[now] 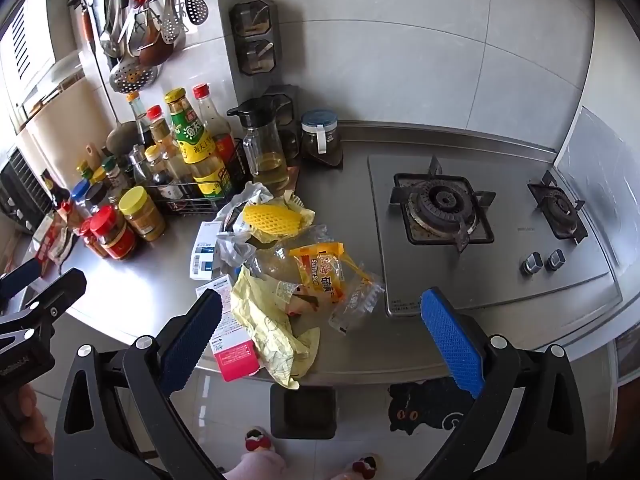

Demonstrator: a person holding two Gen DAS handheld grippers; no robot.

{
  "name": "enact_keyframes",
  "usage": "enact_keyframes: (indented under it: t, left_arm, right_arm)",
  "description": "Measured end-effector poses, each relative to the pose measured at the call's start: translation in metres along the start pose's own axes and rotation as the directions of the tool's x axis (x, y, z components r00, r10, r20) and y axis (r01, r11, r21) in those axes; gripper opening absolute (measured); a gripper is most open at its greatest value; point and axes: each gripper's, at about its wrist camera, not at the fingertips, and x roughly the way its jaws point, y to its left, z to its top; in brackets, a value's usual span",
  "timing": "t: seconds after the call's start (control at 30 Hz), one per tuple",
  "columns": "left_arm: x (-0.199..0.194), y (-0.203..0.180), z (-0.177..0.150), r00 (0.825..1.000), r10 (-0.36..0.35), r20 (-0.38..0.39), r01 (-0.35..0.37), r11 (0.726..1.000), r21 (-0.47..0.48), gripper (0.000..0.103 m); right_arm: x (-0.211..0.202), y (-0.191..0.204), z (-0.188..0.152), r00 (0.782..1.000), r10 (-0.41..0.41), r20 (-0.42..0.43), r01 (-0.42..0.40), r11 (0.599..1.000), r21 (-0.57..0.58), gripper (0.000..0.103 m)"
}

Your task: Collect trash

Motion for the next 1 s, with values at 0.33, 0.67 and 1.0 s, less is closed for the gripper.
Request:
enact_keyframes:
  t: [0.33, 0.67, 1.0]
  left_arm:
    - [-0.002, -0.001, 0.003, 1.0, -0.001, 0.011, 0.001, 1.0, 0.004, 0.095]
    - [-0.004, -0.002, 0.003, 1.0, 0.001, 0.016, -0.001, 1.0, 0.005, 0.095]
    - [-0.005, -0.002, 0.005, 1.0, 0.003, 0.019, -0.003, 1.0, 0.005, 0.095]
  right_arm:
    - [-0.001, -0.001, 0.002, 1.0, -0.002, 0.003, 0.002, 1.0, 0.001, 0.1]
    - [-0.001, -0.002, 0.002, 1.0, -0.002, 0.004, 0.002, 1.0, 0.001, 0.1]
    - [-0.001, -0.001, 0.002, 1.0, -0.003, 0.006, 0.003, 1.0, 0.0, 0.1]
